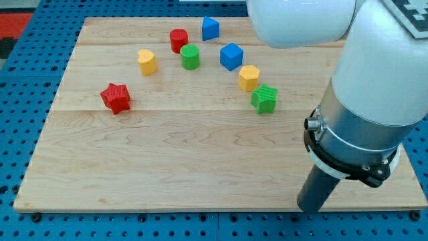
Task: Push the yellow heart towards the left center
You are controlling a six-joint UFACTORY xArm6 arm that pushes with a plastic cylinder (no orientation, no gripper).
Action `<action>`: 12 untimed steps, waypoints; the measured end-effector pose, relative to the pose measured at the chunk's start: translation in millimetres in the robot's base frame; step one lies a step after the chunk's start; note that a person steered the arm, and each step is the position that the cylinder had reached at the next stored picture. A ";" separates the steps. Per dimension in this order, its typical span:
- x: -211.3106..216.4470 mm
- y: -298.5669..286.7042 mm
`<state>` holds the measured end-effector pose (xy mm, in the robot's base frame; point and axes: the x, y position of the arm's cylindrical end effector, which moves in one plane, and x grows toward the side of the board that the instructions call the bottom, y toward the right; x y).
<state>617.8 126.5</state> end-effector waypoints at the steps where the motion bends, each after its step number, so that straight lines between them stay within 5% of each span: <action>1: 0.0 0.1; 4: -7.4 26.5; 5: -49.1 53.3; 6: -125.2 66.4; 8: -358.3 54.3; 9: -410.0 -39.2; 10: -424.2 -100.9; 12: -325.4 -234.1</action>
<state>292.4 -107.6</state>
